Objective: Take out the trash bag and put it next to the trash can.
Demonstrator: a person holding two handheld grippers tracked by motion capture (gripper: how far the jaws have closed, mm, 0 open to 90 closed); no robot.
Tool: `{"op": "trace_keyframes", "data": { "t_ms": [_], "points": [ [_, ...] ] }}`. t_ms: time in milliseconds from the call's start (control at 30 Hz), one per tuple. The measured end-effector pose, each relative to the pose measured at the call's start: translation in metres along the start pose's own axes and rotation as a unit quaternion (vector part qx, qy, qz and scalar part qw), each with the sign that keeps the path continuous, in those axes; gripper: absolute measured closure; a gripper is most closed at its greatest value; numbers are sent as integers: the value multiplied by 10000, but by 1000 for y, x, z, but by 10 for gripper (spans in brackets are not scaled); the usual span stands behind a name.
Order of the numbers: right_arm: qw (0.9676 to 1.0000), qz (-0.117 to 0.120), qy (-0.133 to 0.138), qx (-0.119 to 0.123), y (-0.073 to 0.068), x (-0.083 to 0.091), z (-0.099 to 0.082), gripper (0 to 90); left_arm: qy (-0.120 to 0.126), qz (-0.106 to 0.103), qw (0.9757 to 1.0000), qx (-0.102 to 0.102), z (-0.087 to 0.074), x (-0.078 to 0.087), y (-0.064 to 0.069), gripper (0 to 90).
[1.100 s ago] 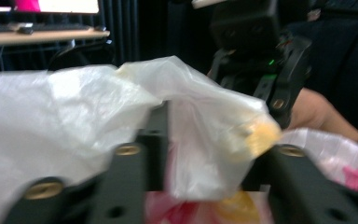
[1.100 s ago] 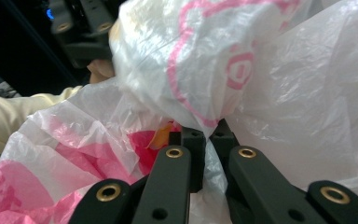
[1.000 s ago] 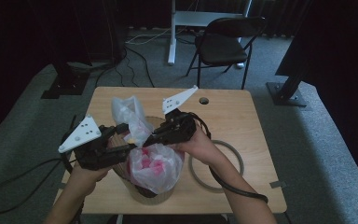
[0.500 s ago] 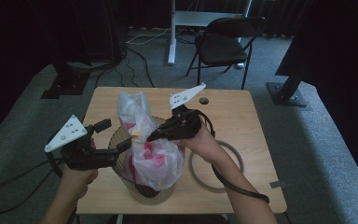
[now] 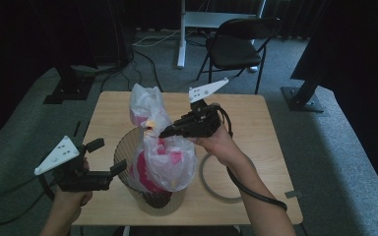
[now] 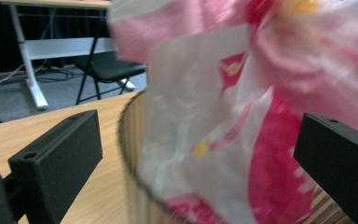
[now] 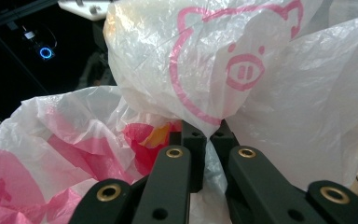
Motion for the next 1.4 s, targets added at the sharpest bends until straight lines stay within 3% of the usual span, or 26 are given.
{"op": "trace_keyframes", "data": {
  "t_ms": [133,233,367,433,500,567,733,1000,1067,1167,1233,1333,1400],
  "points": [
    [10000,-19,13,2,1,2,2,893,-98,101,9999,-15,-13,5,-11,13],
    [10000,-45,52,-21,3,6,5,893,-234,290,9993,-76,-32,12,-25,12],
    [9999,-85,53,13,3,9,11,893,-157,655,9976,159,-55,18,-50,12],
    [9999,-89,102,47,3,12,16,893,-224,918,9954,185,-71,18,-64,12],
    [9998,-99,124,73,2,14,19,893,-236,1016,9944,197,-81,18,-71,12],
    [9997,-103,186,116,1,19,26,893,-344,1240,9914,256,-97,16,-85,13],
    [9990,-168,339,218,-1,33,45,893,-898,1699,9805,400,-143,3,-120,13],
    [9966,-237,692,369,-3,56,79,893,-1474,1891,9684,686,-183,-13,-145,13],
    [9953,-370,790,421,-2,64,90,893,-1518,1886,9669,811,-189,-16,-148,13],
    [9921,-527,1030,489,-1,78,110,893,-1672,1976,9626,796,-196,-17,-152,13],
    [9895,-701,1150,517,0,91,125,893,-1662,1989,9627,780,-196,-17,-153,12],
    [9841,-968,1352,631,0,114,148,893,-1750,2008,9608,773,-201,-19,-152,12],
    [9786,-1283,1432,732,1,131,160,893,-1829,2031,9593,712,-204,-20,-151,13]
  ]
}}
Point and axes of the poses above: each handheld gripper's, and its own axes: x roughly backward along the jaws, z roughly out of its top, y roughly to its right, the point moved 9 cm from there along -x, roughly forward along the jaws, and after that the axes turned 12 degrees about x, right-handed, at the moved point
